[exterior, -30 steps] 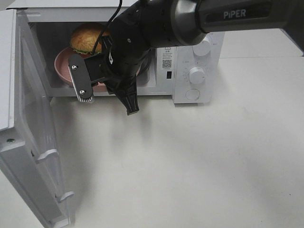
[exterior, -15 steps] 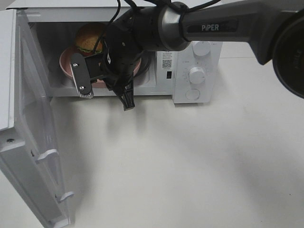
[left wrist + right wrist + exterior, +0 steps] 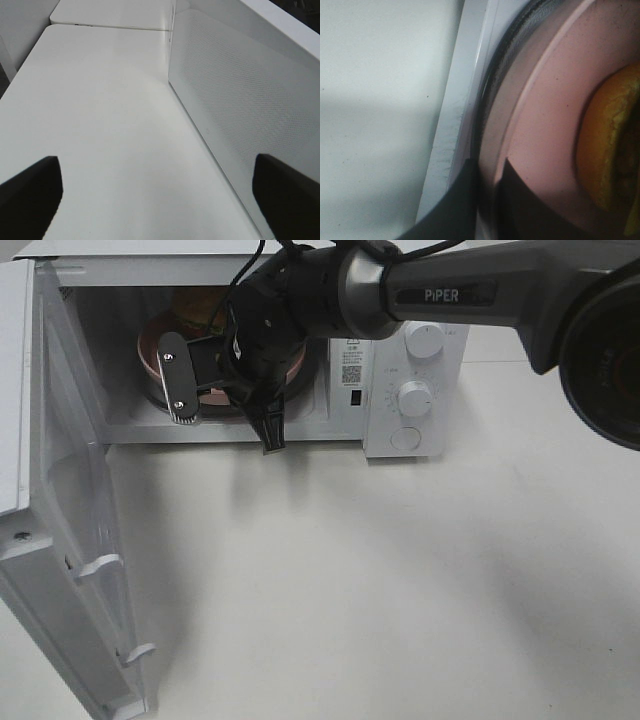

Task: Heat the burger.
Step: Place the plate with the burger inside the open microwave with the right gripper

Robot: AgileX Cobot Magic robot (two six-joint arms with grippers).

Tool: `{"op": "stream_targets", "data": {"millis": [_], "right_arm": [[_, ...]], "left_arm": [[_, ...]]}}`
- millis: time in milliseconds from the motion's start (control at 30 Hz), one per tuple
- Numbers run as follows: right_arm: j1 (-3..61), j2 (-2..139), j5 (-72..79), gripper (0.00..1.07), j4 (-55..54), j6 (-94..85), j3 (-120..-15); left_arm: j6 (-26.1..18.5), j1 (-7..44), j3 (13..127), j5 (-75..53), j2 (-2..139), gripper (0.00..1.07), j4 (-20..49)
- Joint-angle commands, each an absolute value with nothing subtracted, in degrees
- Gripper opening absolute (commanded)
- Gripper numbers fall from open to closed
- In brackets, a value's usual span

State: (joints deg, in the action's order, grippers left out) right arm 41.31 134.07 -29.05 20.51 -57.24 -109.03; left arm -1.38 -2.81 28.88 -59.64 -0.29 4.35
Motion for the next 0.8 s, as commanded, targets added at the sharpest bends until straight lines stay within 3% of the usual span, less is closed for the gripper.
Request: {"op": "stream_targets", "data": {"millis": [33, 600, 800], "right_arm": [[41.2, 133.84, -23.89, 0.0, 22.46, -57.35, -110.29], [41.2, 138.83, -24.47, 0.01, 22.17, -55.41, -116.14], [40.57, 138.88, -24.47, 0.12, 22.0, -53.86, -116.14]], "left_arm": [[-1.2, -2.69, 28.88, -59.42, -1.49, 0.98, 4.41], [-1.2, -2.69, 28.88, -59.42, -1.49, 0.98, 3.95], [-1.2, -2.69, 28.88, -59.42, -1.49, 0.98, 3.55]]}}
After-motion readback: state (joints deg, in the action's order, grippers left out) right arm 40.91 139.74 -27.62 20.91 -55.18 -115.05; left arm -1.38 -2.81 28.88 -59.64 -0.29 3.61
